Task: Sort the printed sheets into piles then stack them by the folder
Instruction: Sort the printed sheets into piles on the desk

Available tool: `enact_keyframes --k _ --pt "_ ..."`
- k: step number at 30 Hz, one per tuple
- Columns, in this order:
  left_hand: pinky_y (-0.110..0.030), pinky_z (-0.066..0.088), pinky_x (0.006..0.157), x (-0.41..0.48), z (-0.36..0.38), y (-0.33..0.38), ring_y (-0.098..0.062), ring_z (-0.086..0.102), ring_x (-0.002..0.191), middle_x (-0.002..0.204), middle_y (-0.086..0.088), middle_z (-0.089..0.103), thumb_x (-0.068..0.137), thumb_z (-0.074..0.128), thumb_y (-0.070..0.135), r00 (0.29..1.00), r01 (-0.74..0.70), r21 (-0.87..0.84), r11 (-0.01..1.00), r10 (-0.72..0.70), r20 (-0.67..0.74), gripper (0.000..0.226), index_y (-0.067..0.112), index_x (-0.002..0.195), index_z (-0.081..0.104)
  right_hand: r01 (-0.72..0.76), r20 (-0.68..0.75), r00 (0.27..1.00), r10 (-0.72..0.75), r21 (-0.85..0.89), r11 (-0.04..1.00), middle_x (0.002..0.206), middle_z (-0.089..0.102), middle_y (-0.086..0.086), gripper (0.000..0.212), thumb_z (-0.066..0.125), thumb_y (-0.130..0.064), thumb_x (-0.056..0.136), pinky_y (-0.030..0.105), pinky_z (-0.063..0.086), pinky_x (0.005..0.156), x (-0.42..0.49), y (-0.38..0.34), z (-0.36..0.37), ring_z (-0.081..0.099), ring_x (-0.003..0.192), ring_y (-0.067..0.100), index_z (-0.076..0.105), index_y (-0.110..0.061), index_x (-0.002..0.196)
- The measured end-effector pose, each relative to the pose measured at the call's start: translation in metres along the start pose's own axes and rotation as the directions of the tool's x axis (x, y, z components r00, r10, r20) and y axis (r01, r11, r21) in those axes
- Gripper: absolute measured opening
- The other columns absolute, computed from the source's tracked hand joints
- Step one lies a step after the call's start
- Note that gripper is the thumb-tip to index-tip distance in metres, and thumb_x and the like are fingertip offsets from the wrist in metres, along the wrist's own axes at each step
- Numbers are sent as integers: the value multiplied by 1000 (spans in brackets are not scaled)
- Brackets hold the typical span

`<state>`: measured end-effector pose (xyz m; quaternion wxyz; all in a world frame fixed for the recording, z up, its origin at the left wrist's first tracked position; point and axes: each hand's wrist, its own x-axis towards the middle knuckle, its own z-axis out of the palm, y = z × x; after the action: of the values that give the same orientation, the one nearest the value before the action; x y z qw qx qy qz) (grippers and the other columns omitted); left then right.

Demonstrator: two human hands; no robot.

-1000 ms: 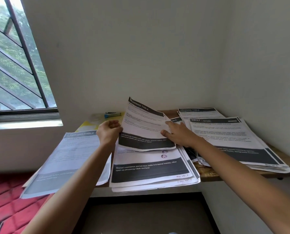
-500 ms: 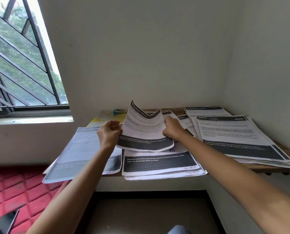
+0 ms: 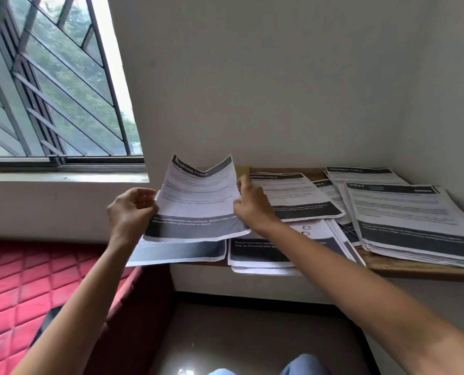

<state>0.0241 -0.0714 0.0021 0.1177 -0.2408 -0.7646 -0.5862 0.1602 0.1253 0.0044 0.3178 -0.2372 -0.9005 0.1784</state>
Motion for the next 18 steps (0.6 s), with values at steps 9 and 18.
enact_keyframes --k 9,18 --pt "-5 48 75 1 -27 -31 -17 66 78 88 -11 73 73 70 -7 997 -51 238 970 35 71 30 7 98 73 36 170 985 -23 -72 997 114 53 19 32 50 -1 85 39 44 79 -16 -31 29 56 101 35 46 1 116" --pt "-38 26 112 8 -6 -28 -32 32 141 143 -12 49 97 53 22 882 -351 498 793 100 461 43 15 139 47 244 428 900 -84 -335 910 159 1 13 52 28 -38 101 50 -10 115 -11 -28 32 -10 145 33 33 -9 144"
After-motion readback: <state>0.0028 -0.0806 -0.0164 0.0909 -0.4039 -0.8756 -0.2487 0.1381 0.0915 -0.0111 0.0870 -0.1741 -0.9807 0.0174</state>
